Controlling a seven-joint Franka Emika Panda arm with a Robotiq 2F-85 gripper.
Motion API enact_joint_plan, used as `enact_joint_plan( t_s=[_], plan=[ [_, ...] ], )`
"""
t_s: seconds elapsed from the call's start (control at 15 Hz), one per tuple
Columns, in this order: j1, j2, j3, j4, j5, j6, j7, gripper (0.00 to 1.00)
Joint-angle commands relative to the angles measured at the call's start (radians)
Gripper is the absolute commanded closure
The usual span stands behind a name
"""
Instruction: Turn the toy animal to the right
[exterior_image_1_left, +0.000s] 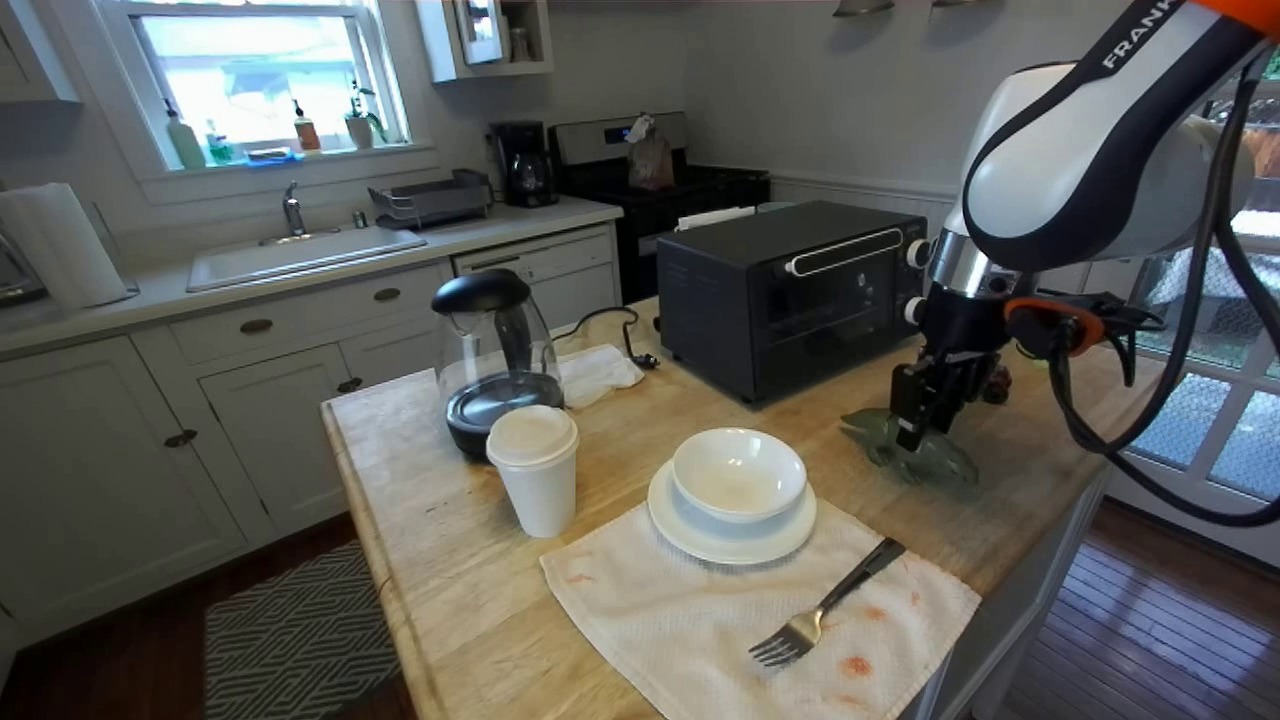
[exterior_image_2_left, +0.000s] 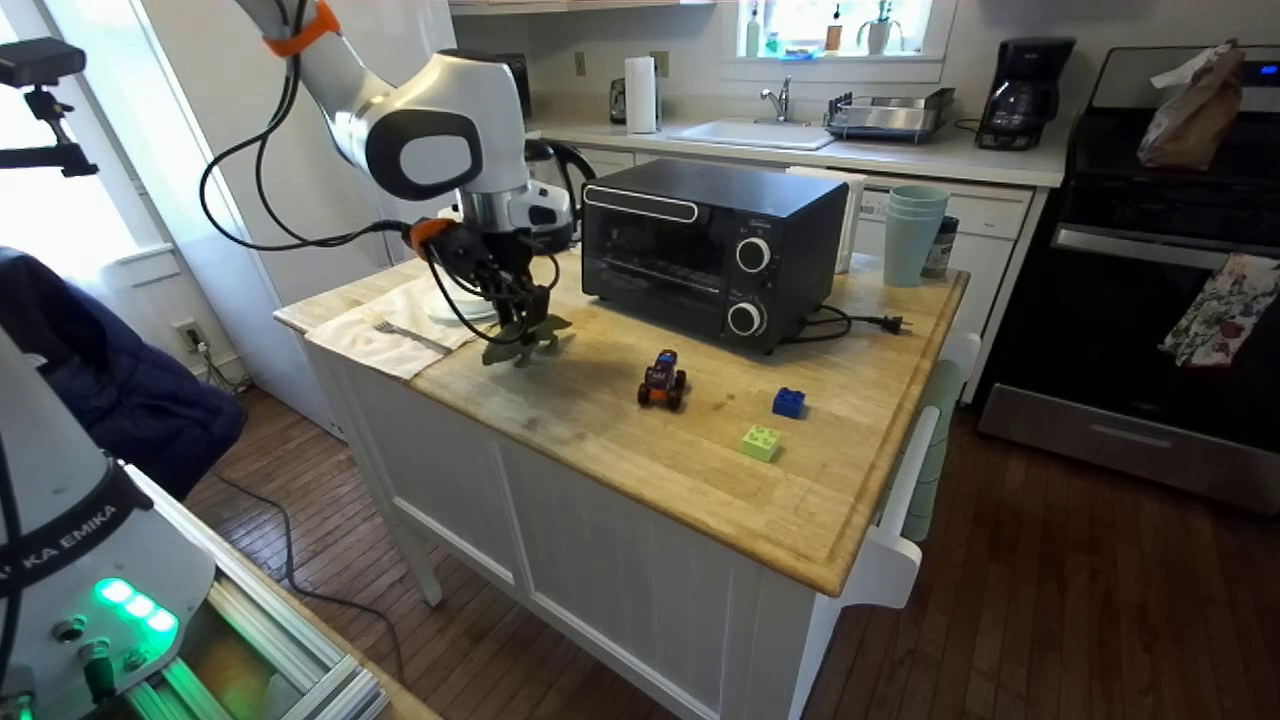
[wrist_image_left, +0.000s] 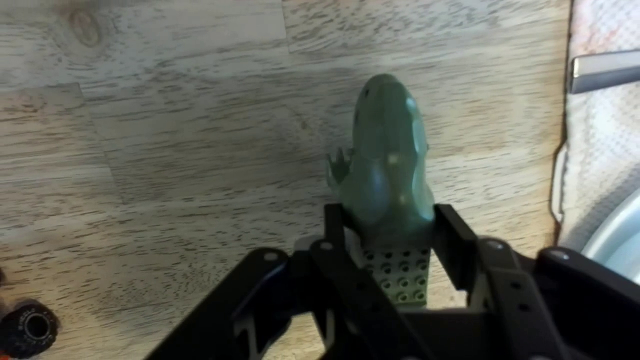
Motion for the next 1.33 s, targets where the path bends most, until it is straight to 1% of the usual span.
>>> enact_joint_plan(
  t_s=[0.0, 0.13, 0.6, 0.8, 1.13, 1.27],
  plan=[
    [-0.002, -0.042, -0.011, -0.007, -0.016, 0.008, 0.11, 0.77],
    [0.002, -0.054, -0.02, -0.008, -0.006, 0.021, 0.193, 0.77],
    [-0.007, -0.072, -0.029, -0.013, 0.078, 0.062, 0.378, 0.77],
    [-0.017, -0.07, -0.026, -0.014, 0.139, 0.074, 0.419, 0.77],
    [-0.028, -0.058, -0.019, -0.009, 0.298, 0.073, 0.453, 0.77],
    [-0.028, -0.054, -0.03, -0.011, 0.315, 0.066, 0.491, 0.77]
  ],
)
